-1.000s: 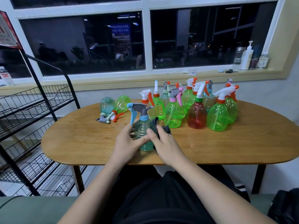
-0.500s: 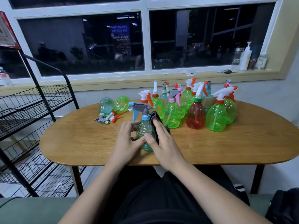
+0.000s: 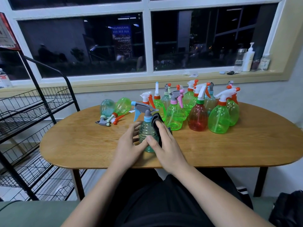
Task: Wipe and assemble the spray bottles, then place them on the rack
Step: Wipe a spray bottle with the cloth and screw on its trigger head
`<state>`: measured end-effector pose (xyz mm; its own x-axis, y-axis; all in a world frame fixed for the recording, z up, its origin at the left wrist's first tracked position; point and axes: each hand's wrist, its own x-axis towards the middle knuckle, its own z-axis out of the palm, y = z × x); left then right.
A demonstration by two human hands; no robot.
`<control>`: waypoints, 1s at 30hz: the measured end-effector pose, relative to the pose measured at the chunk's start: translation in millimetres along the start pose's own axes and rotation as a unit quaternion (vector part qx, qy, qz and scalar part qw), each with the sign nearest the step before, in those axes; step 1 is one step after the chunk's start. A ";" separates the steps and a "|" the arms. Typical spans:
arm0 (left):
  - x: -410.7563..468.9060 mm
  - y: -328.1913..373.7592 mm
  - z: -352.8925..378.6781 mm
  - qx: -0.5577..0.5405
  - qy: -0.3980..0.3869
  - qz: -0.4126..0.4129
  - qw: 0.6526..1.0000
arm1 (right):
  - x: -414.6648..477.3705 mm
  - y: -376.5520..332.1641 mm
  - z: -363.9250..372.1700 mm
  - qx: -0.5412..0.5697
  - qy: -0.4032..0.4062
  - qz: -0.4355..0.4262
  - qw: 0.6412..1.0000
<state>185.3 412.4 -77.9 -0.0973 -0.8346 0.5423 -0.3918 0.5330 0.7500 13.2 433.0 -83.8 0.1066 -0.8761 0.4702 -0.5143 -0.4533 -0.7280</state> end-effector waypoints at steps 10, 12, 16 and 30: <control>3.4 -10.3 -1.2 0.022 -0.003 -0.009 1.000 | 9.5 5.2 3.7 0.030 -0.023 0.085 0.996; 4.4 -11.1 -0.8 0.030 -0.007 -0.001 1.000 | 6.9 1.4 3.1 0.037 -0.020 0.066 0.997; 7.2 -12.3 0.3 0.061 -0.016 0.015 0.998 | -0.7 -1.9 -2.1 0.028 -0.014 -0.003 0.999; 4.4 -9.7 -2.7 0.050 0.000 0.011 0.999 | 3.4 -0.2 -2.7 0.064 -0.002 0.044 0.997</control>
<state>191.1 403.9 -81.7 -0.1060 -0.8229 0.5582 -0.4793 0.5342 0.6964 11.4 430.5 -80.8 0.0689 -0.9136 0.4007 -0.4097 -0.3921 -0.8236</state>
